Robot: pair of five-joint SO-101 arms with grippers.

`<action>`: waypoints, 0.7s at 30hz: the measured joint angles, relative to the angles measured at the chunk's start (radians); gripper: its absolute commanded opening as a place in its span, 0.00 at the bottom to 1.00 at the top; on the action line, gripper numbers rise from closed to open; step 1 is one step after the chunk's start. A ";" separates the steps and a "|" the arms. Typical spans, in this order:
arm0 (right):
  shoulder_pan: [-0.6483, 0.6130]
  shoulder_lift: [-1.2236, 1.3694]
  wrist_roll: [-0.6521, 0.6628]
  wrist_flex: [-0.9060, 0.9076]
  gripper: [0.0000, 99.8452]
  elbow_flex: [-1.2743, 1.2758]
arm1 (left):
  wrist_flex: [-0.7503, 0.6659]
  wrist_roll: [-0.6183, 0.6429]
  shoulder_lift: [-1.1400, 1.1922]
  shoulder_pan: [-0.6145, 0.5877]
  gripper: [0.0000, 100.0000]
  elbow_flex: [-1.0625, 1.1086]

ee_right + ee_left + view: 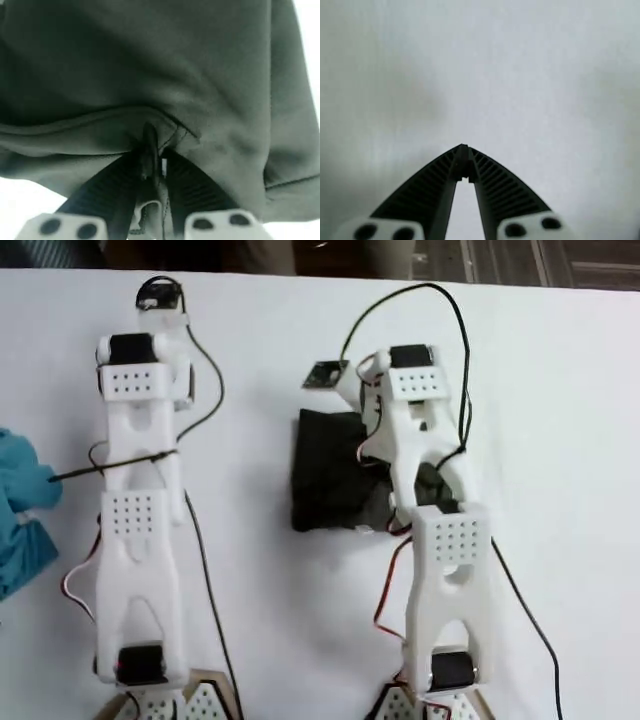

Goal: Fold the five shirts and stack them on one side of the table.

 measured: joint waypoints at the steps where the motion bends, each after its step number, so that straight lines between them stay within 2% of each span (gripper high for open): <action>1: 0.002 -0.018 0.000 0.000 0.02 0.000 | 0.000 0.000 0.000 0.000 0.02 -0.011; 7: 0.048 -0.212 0.000 0.002 0.02 0.058 | 0.000 0.000 0.000 0.000 0.02 -0.054; 16: 0.048 -0.434 0.054 0.003 0.02 0.483 | 0.000 0.000 0.000 0.000 0.02 -0.054; 21: 0.068 -0.575 0.066 0.003 0.03 0.628 | 0.000 0.000 0.000 0.000 0.02 -0.054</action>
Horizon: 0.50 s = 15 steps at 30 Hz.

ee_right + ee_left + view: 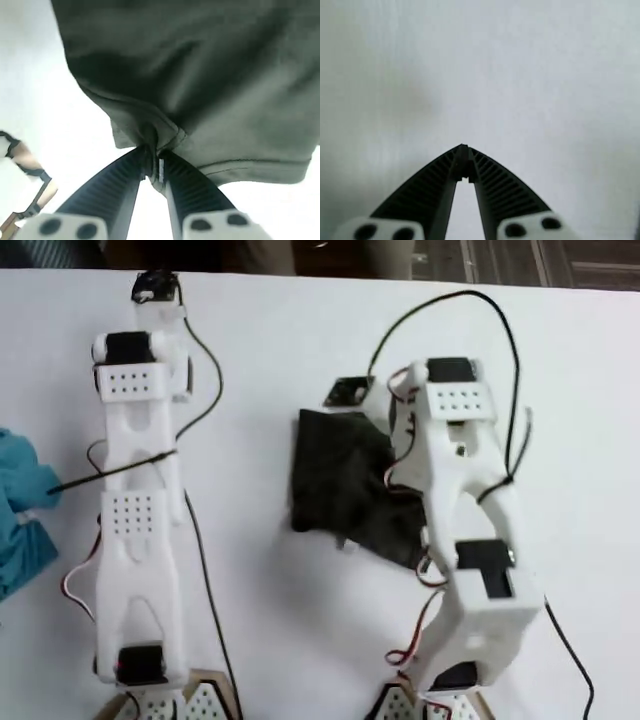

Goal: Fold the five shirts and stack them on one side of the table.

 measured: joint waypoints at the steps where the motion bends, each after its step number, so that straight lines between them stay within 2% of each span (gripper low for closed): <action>1: 0.003 -0.025 0.014 0.000 0.04 0.021 | 0.000 0.000 0.000 0.000 0.02 0.000; 8: 0.005 -0.095 0.048 0.000 0.33 0.161 | 0.000 0.000 0.000 0.000 0.02 0.000; 15: 0.026 -0.095 0.072 -0.041 0.36 0.140 | 0.000 0.000 0.000 0.000 0.02 0.000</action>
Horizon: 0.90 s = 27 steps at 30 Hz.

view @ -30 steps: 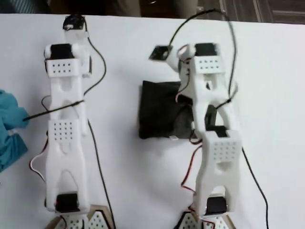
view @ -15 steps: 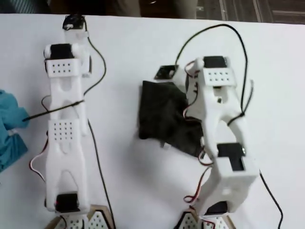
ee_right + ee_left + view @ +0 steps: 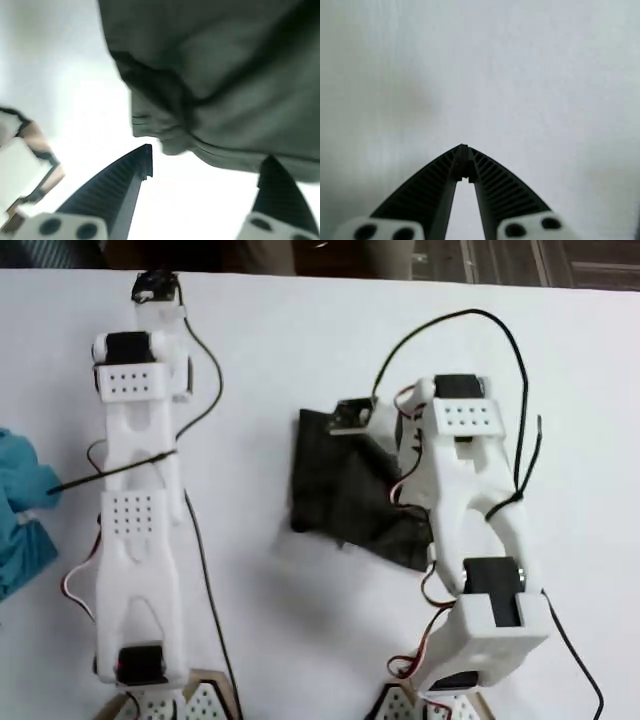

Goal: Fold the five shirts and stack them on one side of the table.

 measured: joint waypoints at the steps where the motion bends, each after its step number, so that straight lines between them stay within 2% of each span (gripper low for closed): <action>1: 0.012 0.000 -0.011 -0.029 0.36 -0.023 | 0.000 0.000 0.000 0.000 0.02 0.000; 5: 0.035 0.069 -0.052 -0.084 0.36 -0.143 | 0.000 -0.021 0.000 0.000 0.02 0.000; 9: 0.037 0.288 -0.117 -0.086 0.36 -0.327 | 0.000 -0.028 0.000 0.000 0.02 0.000; 15: 0.037 0.637 -0.143 0.015 0.36 -0.729 | 0.000 -0.028 0.000 -0.020 0.02 0.000; 19: 0.041 0.756 -0.143 0.040 0.30 -0.956 | 0.000 -0.028 0.000 -0.025 0.02 0.000; 22: 0.057 0.781 -0.143 0.041 0.23 -1.007 | 0.000 -0.028 0.000 -0.025 0.02 0.000; 27: 0.100 0.790 -0.143 0.041 0.23 -1.019 | 0.000 -0.028 0.000 -0.025 0.02 0.000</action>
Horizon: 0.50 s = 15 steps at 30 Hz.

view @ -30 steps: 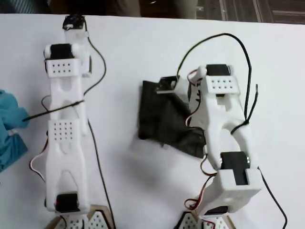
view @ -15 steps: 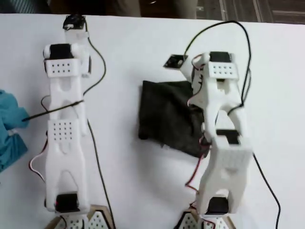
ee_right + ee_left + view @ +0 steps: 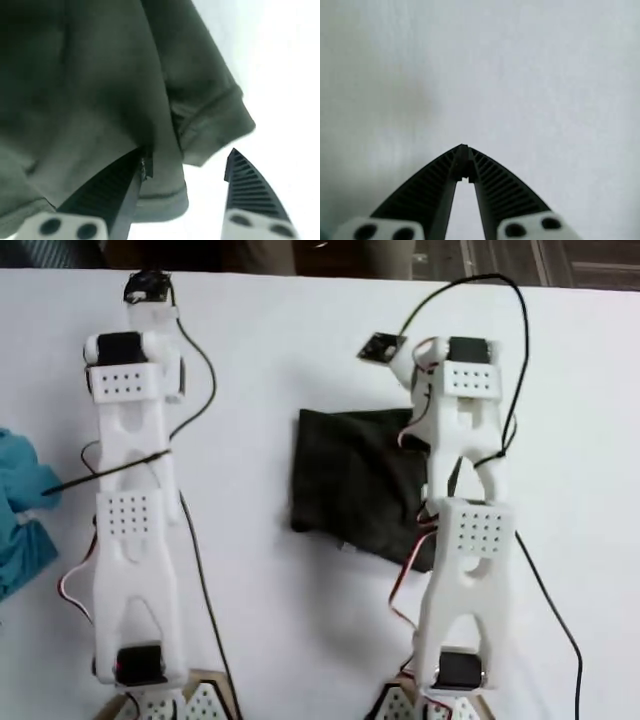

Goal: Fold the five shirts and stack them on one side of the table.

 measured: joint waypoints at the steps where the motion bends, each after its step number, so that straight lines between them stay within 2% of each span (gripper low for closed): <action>1: 0.012 0.000 0.000 0.000 0.23 0.000 | 0.000 0.000 0.000 0.000 0.02 0.000; 6: 0.060 -0.014 -0.005 0.000 0.23 0.046 | 0.000 0.000 0.000 0.000 0.02 0.000; 15: 0.037 -0.086 0.006 0.000 0.23 0.273 | -0.005 0.000 0.000 0.000 0.02 0.000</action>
